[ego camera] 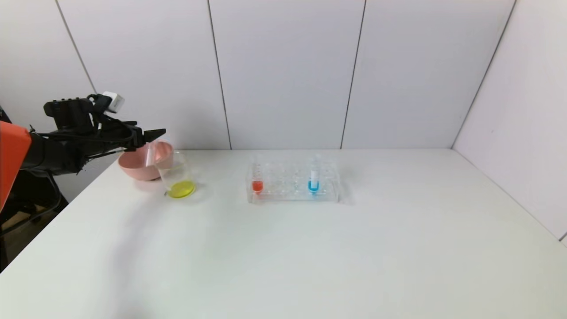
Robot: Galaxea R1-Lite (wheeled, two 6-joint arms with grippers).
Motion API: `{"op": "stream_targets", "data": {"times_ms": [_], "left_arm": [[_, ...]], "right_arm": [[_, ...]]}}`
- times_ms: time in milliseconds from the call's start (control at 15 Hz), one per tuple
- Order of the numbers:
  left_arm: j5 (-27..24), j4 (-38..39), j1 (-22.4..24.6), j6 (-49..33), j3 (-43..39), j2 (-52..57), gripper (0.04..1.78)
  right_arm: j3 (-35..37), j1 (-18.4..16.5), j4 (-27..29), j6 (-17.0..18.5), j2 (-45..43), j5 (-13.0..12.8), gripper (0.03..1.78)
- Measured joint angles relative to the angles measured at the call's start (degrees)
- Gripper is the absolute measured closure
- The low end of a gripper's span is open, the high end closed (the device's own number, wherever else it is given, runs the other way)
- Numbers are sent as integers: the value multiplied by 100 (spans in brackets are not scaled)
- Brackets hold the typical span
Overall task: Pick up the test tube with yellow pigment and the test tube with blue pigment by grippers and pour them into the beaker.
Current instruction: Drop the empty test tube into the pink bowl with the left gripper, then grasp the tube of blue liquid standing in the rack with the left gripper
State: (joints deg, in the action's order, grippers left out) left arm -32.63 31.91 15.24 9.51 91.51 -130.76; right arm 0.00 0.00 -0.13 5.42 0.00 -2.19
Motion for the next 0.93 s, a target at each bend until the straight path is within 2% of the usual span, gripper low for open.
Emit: {"op": "stream_targets", "data": {"times_ms": [333, 467, 733, 933], "left_arm": [[66, 5, -232, -466, -474, 1075, 4], [297, -5, -441, -877, -863, 1751, 4], [1436, -468, -1211, -1275, -1484, 3163, 4], [2578, -1128, -2339, -1290, -1613, 4062, 4]], "right_arm": [[0, 0, -2, 0, 0, 0, 4], [0, 0, -2, 0, 0, 0, 4], [0, 0, -2, 0, 0, 0, 4], [0, 0, -2, 0, 0, 0, 4]]}}
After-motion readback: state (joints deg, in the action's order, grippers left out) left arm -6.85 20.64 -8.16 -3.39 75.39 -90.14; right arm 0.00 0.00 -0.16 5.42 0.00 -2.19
